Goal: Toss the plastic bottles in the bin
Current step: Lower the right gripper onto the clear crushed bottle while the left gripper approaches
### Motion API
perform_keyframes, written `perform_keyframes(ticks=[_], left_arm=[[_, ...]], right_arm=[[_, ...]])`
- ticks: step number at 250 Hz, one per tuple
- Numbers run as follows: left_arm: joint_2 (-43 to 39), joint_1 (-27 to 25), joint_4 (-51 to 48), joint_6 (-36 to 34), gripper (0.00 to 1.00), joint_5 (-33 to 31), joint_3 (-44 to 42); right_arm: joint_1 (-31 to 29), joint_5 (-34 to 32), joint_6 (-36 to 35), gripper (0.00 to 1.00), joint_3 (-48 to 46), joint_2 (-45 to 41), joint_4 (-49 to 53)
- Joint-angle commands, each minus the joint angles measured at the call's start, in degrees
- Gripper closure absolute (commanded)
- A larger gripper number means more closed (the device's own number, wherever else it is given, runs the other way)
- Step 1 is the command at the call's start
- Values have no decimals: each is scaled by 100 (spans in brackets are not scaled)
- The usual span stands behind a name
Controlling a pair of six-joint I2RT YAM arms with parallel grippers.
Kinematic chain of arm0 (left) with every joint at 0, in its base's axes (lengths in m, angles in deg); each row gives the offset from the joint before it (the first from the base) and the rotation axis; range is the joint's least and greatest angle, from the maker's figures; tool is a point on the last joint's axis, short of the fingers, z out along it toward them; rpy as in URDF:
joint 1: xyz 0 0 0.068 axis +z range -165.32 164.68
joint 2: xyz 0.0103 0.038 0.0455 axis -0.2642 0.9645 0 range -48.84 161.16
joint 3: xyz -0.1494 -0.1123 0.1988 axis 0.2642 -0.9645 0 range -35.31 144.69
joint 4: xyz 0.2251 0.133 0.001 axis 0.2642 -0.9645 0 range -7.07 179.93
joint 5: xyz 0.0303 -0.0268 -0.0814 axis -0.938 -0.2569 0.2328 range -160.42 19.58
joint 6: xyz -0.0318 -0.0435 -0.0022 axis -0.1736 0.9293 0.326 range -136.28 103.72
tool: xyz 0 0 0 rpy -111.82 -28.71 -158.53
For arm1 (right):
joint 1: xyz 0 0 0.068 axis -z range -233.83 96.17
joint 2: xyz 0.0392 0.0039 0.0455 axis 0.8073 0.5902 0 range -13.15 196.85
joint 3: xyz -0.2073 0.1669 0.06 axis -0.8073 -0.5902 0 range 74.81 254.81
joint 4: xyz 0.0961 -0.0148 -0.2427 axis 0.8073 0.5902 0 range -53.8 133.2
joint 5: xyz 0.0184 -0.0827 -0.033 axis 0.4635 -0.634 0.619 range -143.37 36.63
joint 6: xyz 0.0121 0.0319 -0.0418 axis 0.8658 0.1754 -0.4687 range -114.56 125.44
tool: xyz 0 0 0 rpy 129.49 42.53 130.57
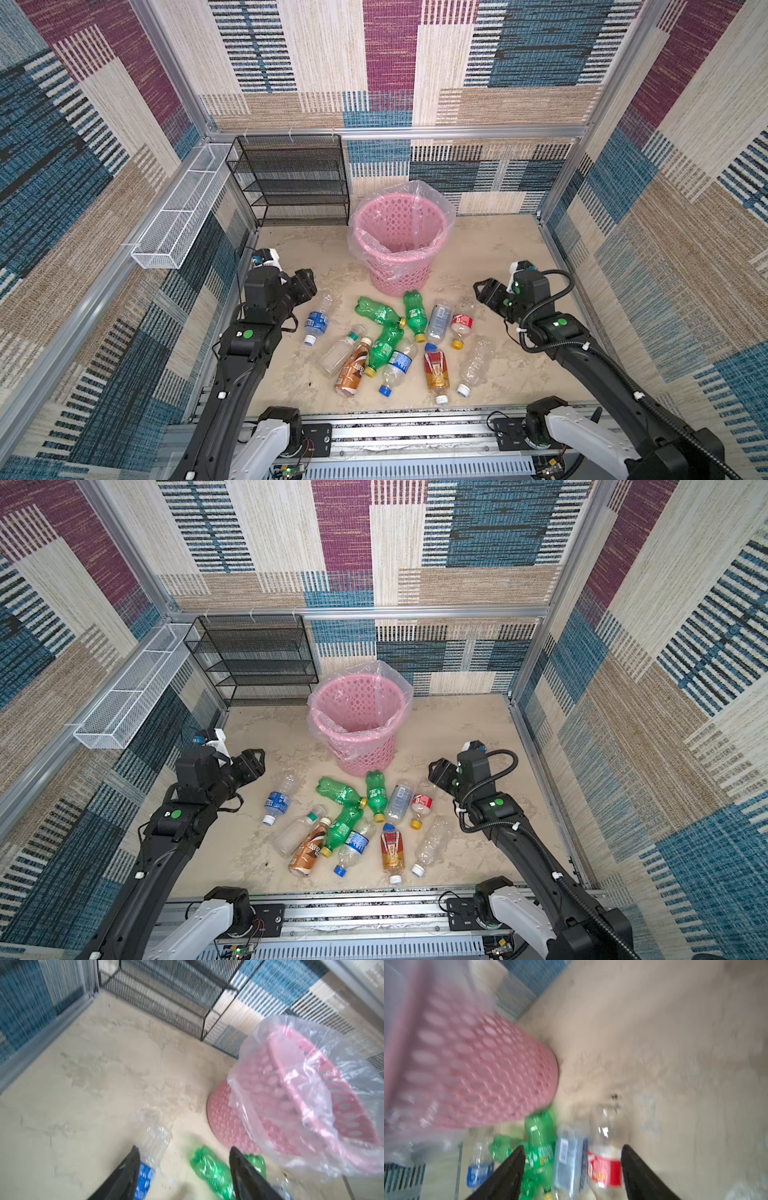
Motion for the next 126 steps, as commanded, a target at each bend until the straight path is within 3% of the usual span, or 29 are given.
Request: perform_keyframes(ticks=[1, 45, 126], left_arm=[[-201, -4, -1079, 162, 30, 634, -216], [-349, -11, -1368, 185, 29, 759, -359], [-199, -18, -1377, 135, 28, 775, -412]], right_arm=[[-386, 3, 788, 22, -162, -228, 1094], [-802, 35, 1080, 16, -219, -418, 1786], [-982, 327, 1358, 12, -755, -818, 2454]])
